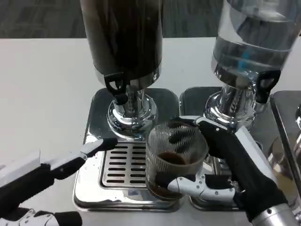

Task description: Grasp the cup under the faucet to collect the drink, then remove the cup.

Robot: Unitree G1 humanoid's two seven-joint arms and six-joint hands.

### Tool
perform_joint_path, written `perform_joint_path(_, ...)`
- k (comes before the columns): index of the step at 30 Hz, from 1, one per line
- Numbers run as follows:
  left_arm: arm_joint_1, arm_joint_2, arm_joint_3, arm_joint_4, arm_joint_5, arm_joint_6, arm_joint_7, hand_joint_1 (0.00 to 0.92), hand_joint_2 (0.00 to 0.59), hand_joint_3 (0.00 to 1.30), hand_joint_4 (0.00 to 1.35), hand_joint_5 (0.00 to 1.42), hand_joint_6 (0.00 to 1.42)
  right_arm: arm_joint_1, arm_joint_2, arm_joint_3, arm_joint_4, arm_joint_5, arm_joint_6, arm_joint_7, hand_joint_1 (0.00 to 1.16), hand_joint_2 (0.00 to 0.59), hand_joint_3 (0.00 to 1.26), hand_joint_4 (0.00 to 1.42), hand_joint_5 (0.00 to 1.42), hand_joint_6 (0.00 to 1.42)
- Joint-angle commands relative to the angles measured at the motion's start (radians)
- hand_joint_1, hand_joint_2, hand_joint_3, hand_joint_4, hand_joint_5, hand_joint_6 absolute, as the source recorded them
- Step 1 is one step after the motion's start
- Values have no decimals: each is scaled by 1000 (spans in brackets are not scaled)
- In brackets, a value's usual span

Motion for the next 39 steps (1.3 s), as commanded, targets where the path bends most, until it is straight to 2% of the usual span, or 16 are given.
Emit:
perform_joint_path(1,14,22,16,-13,-17,3,-11,0,89,12,0,0,54,0,3,-4,-41,22,-6,2,784,279,409,521,663,838)
perform_joint_path(21,56,18,38,-46,-20,11,-13,0,87,15,0,0,42,35,-1,-6,-64,29,-9,3,785,285,410,521,663,838)
perform_joint_path(39,48,20,39,-46,-15,1,-15,0,87,15,0,0,42,43,-4,-19,-75,41,-6,12,782,293,410,521,671,838)
